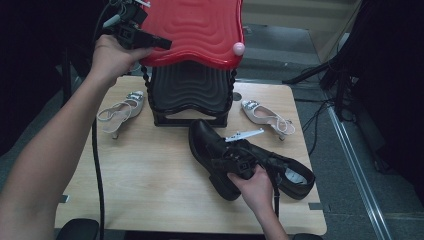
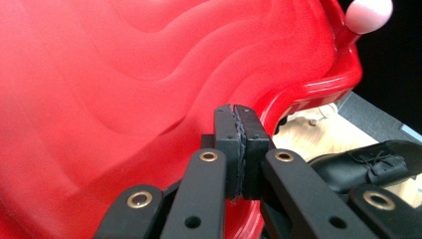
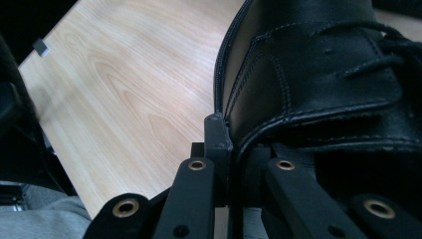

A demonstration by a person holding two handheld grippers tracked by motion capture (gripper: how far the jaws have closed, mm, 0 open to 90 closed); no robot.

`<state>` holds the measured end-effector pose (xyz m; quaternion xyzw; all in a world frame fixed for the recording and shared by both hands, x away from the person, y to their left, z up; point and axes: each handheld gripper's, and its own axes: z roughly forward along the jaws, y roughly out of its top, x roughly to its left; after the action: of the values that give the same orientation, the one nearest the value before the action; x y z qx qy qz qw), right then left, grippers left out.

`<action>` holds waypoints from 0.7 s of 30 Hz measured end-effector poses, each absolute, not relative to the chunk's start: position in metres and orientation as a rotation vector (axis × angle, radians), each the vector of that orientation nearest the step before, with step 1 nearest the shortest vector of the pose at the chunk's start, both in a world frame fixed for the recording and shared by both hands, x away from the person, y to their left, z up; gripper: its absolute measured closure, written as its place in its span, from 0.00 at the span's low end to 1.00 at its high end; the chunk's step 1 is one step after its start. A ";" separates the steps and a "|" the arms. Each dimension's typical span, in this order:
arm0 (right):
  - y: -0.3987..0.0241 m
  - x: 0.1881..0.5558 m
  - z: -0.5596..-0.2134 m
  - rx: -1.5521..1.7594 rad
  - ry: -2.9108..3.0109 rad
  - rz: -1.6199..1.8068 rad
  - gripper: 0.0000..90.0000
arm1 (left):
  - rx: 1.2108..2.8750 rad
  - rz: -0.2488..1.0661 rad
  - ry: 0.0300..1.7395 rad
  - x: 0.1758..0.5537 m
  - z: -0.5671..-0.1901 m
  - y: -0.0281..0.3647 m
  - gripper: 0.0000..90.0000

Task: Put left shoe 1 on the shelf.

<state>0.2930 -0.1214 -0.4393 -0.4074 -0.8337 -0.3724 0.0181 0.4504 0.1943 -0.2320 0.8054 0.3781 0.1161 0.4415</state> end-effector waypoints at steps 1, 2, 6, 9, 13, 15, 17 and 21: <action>-0.123 0.293 -0.435 -1.266 -2.587 -1.171 0.97 | 1.996 0.291 0.936 0.451 -0.233 0.194 1.00; -0.123 0.293 -0.435 -1.266 -2.587 -1.171 0.97 | 1.988 0.286 0.939 0.451 -0.232 0.194 1.00; -0.128 0.295 -0.418 -1.250 -2.561 -1.214 0.97 | 1.983 0.289 0.943 0.451 -0.233 0.191 1.00; -0.131 0.295 -0.407 -1.229 -2.553 -1.235 0.97 | 1.977 0.282 0.947 0.453 -0.233 0.187 1.00; -0.133 0.296 -0.392 -1.204 -2.548 -1.264 0.97 | 1.981 0.284 0.952 0.457 -0.235 0.181 1.00; -0.133 0.296 -0.389 -1.204 -2.558 -1.263 0.97 | 1.986 0.285 0.951 0.458 -0.236 0.182 1.00; -0.132 0.299 -0.382 -1.195 -2.569 -1.271 0.97 | 1.988 0.284 0.957 0.458 -0.236 0.181 1.00; -0.128 0.304 -0.370 -1.180 -2.595 -1.289 0.97 | 2.000 0.298 0.957 0.458 -0.237 0.180 1.00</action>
<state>0.3041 -0.1280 -0.3703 -0.3772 -0.8295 -0.4119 0.0065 0.4578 0.1796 -0.2369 0.8042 0.3848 0.1198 0.4369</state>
